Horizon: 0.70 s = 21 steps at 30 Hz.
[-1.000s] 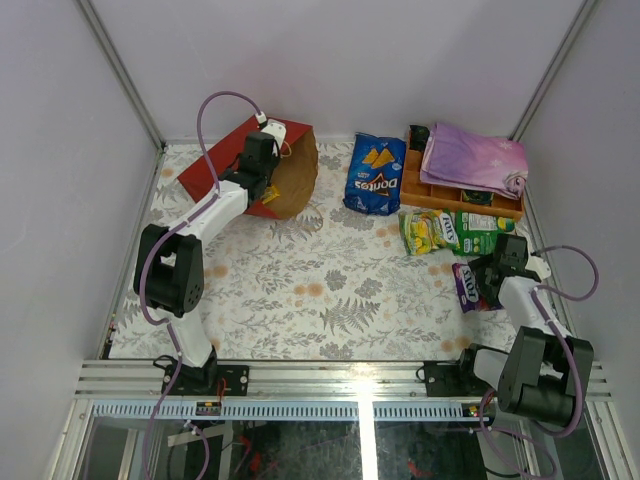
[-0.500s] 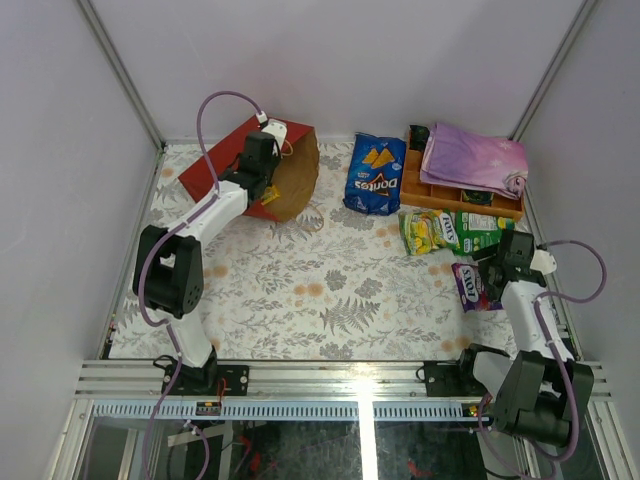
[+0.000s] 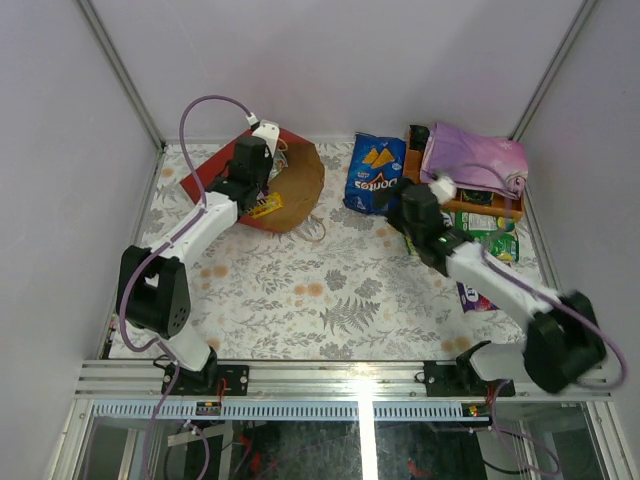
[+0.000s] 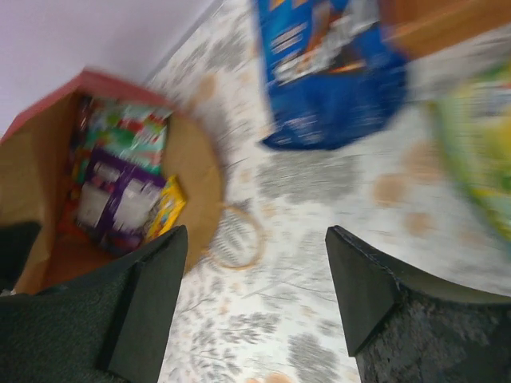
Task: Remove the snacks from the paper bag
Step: Take out the snack from the paper bag.
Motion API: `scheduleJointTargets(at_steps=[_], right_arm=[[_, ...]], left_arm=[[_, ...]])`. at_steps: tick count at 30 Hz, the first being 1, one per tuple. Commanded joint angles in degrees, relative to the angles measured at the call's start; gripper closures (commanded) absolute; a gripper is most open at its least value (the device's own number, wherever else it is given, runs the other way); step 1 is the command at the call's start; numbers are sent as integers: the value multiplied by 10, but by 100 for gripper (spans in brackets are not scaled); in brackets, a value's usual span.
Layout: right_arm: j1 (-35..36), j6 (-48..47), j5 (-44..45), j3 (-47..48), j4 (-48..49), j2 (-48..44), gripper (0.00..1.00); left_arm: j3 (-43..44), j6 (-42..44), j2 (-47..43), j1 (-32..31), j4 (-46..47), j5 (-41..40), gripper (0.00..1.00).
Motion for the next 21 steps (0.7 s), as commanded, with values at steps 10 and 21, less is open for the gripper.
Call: scheduleJointTargets(at_steps=[10, 21], right_arm=[[149, -4, -219, 392, 179, 506, 35], [149, -76, -190, 516, 139, 638, 38]], left_arm=[[-43, -25, -21, -22, 26, -9, 100], [-48, -30, -38, -43, 15, -24, 100]])
